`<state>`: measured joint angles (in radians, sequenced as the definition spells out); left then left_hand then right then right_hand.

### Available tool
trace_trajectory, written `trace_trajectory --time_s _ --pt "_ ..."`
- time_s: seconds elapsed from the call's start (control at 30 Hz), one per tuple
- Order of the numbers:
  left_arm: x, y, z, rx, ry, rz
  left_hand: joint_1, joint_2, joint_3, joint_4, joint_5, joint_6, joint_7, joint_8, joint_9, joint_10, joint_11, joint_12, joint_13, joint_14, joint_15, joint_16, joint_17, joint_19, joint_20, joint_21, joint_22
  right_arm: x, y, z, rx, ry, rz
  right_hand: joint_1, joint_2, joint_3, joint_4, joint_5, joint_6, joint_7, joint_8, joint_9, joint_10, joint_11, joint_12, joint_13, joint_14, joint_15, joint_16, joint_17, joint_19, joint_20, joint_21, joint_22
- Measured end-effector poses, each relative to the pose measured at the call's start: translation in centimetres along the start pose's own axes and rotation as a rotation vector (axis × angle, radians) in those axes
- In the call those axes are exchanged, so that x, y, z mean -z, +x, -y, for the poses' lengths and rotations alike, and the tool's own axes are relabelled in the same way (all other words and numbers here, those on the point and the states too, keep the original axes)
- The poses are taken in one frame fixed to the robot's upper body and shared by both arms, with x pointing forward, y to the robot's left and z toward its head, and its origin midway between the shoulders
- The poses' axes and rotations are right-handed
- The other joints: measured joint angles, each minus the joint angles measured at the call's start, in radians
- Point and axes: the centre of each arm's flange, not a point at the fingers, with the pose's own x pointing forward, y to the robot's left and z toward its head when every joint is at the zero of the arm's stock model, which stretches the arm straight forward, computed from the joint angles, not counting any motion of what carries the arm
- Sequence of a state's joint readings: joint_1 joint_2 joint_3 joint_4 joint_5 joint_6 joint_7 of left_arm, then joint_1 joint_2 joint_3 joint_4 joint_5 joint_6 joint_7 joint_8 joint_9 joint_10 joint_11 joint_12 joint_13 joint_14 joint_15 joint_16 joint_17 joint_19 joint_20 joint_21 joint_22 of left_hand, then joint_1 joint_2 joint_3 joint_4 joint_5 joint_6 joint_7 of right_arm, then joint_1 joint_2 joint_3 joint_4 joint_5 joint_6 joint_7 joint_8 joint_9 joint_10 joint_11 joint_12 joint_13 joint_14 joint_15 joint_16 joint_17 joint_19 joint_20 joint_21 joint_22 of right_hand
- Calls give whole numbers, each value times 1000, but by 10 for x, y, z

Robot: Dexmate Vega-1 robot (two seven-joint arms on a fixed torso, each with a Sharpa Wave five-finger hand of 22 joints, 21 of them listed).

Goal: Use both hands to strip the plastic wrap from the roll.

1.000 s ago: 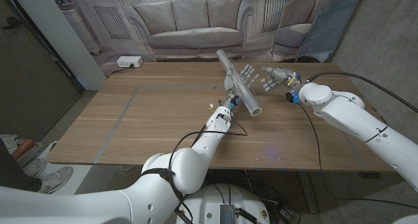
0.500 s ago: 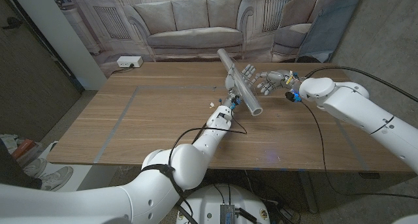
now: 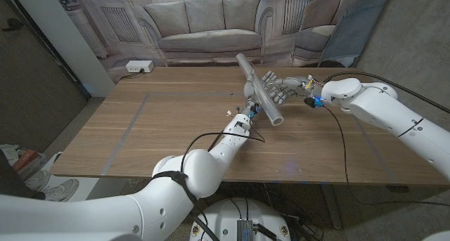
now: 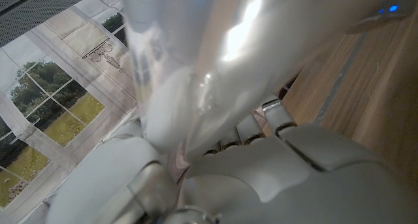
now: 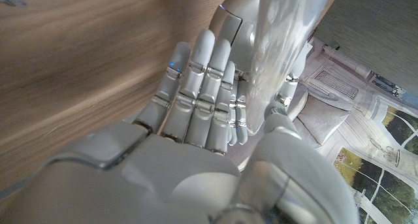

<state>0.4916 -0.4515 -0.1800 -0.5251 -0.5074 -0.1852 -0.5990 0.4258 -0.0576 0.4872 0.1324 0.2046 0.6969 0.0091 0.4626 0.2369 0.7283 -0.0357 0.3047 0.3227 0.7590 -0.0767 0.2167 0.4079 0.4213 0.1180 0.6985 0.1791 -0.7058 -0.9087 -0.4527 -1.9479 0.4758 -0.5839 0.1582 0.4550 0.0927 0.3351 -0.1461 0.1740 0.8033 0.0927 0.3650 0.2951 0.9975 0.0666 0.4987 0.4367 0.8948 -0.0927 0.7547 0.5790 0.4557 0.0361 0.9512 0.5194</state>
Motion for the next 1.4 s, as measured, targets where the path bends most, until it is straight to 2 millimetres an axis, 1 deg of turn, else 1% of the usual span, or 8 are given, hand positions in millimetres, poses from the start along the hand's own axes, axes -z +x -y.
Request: trace_trajectory --time_s 0.23,0.6,0.7,0.9,1.13,1.23,1.33,1.4 --pt "1 0 0 2 13 -6 0 0 0 0 0 0 0 0 0 0 0 0 0 0 0 0 0 0 0 -4 0 -3 5 0 -16 30 23 16 5 -4 -4 0 -9 2 -8 5 -11 -1 0 11 -15 -1 8 -5 -7 -1 16 15" --pt "0 -1 -2 3 24 -5 0 0 0 0 0 3 3 4 -5 5 -5 0 0 4 -4 0 0 0 0 -11 0 -7 11 -4 -24 50 46 132 13 13 -30 0 14 -20 -6 14 14 -27 33 44 -2 -17 74 32 -10 -4 86 67" --pt "0 -2 -2 4 29 -4 -1 -1 -3 -3 0 3 3 4 -2 5 -5 0 0 4 -4 0 0 0 0 -11 0 -8 13 -5 -26 55 52 164 11 14 -31 0 24 -23 -5 19 16 -42 45 56 -3 -18 85 35 -14 -8 105 82" --pt "-1 -3 -3 -2 44 -4 -12 1 -4 -4 0 3 3 4 -5 5 -5 0 0 4 -4 0 -5 0 0 -15 0 -9 15 -7 -26 82 77 192 0 14 -31 0 40 -28 6 29 21 -47 70 73 -3 -19 104 48 -20 -14 129 103" --pt "-1 -4 -5 -12 56 -4 -13 0 -4 -4 0 3 3 7 -5 11 0 8 0 4 -4 0 -5 0 0 -15 0 -8 18 -7 -36 135 104 209 -17 -13 -21 0 73 -32 20 40 40 -59 112 104 5 -18 135 62 -21 -15 169 132" --pt "-2 -4 -6 -14 61 -5 -13 0 -4 -4 0 3 3 7 -5 11 0 8 0 4 -4 0 -5 0 0 -19 0 -9 19 -8 -45 148 113 276 -36 -21 -29 2 98 -36 41 55 57 -77 159 145 21 -20 172 89 -24 -19 210 160" --pt "-1 -5 -7 -18 63 -8 -13 0 -4 -4 0 3 3 7 -5 11 0 8 0 4 -4 0 -5 0 0 -19 0 -11 19 -8 -48 150 117 408 -44 -21 -34 8 140 -43 91 84 91 -114 239 214 54 -36 225 126 -32 -27 266 180" --pt "0 -5 -7 -21 62 -11 -13 0 -4 -4 0 4 4 7 -5 11 0 8 0 4 -4 0 -5 0 0 -19 0 -12 19 -7 -48 148 119 473 -43 -16 -39 16 186 -73 113 119 110 -132 266 230 72 -50 249 142 -31 -37 282 171"
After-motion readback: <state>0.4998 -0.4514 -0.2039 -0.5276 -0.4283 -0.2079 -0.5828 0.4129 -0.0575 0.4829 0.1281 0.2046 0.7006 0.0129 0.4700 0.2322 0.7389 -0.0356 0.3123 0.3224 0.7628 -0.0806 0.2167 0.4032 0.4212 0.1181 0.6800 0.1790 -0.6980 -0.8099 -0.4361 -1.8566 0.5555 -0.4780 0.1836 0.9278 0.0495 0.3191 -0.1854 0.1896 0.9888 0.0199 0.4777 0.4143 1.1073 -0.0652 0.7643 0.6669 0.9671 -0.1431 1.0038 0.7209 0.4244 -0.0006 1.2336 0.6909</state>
